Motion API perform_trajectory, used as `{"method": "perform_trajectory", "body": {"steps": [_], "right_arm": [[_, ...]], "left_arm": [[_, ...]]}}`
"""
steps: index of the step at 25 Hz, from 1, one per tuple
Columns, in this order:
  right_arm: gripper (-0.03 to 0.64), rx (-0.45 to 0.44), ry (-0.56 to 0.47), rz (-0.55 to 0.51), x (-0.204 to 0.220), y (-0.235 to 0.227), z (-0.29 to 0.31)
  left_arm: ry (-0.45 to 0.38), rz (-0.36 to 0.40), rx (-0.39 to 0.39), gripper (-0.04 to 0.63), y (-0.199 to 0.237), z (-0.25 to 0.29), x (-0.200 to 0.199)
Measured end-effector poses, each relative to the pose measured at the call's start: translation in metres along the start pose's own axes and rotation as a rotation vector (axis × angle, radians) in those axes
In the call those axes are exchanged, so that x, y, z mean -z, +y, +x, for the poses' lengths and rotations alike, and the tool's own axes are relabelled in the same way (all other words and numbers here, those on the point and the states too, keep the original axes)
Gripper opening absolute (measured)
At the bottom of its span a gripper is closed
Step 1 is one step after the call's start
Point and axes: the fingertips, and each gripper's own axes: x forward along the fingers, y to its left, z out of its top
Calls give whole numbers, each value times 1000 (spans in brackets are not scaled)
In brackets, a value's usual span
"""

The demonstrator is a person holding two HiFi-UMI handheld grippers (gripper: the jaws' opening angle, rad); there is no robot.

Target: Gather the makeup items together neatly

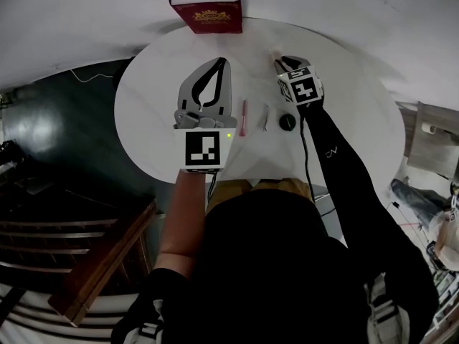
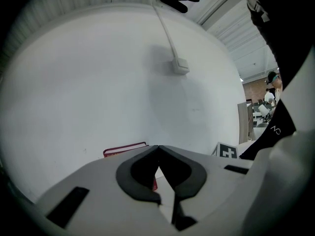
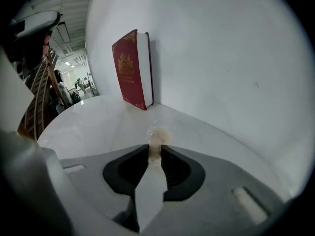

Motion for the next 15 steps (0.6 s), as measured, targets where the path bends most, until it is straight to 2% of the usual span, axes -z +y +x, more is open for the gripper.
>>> {"method": "perform_trajectory", "body": {"steps": [7, 10, 13, 15], "right_arm": [[83, 60, -155, -3, -37, 6, -52], [83, 89, -234, -6, -55, 16, -86], [83, 118, -306, -4, -69, 29, -121], [84, 144, -339, -20, -72, 37, -141]], "left_arm": [[-42, -5, 12, 6, 2, -9, -11], [-21, 6, 19, 6, 2, -14, -13], [-54, 6, 40, 6, 0, -23, -21], [-40, -2, 45, 6, -2, -32, -19]]}}
